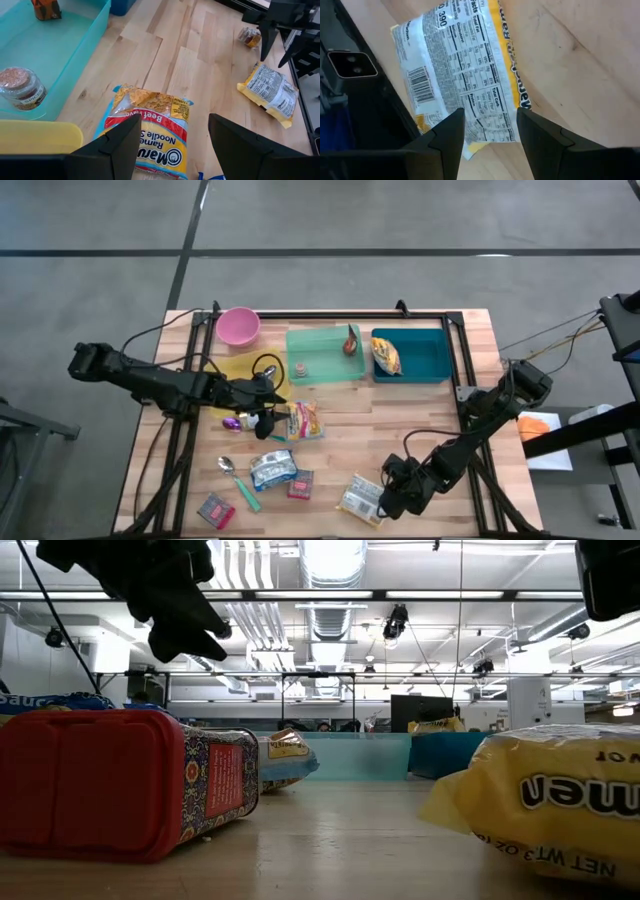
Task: Pick & Place Food Item
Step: Put the yellow noodle pack into the blue bin
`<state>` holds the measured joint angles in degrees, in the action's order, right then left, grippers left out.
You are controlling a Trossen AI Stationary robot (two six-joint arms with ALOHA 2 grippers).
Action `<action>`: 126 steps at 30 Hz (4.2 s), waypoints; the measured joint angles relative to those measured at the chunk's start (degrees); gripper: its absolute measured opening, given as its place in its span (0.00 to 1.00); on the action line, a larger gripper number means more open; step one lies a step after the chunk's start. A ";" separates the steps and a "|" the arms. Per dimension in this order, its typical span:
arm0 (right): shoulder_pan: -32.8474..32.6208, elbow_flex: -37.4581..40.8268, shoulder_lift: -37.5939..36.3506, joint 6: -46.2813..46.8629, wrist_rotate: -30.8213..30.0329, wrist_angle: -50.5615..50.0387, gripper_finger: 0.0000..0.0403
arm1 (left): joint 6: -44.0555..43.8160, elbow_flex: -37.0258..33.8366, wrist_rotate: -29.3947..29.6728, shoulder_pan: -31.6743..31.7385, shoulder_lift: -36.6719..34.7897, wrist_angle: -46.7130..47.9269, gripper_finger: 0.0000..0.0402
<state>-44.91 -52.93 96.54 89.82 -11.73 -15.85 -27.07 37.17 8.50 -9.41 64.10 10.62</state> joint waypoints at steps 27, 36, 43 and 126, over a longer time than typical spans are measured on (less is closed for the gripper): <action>-0.35 0.24 5.87 -6.52 4.56 2.60 0.21 | 0.05 0.00 -0.20 -0.02 0.00 0.41 0.60; -0.37 -0.60 5.31 -5.56 3.94 -1.28 0.02 | 0.07 0.00 -0.20 -0.02 0.00 0.46 0.60; -0.37 -5.40 5.31 -6.44 2.54 -9.80 0.02 | 0.26 0.00 -0.20 -0.02 0.00 0.54 0.60; 48.98 -12.84 -25.18 -16.48 -41.10 -57.03 0.02 | 14.85 0.00 0.50 0.02 0.00 -1.35 0.60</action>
<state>4.08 -65.76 71.36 73.33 -52.83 -72.88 -12.23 37.17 8.99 -9.39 64.10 9.27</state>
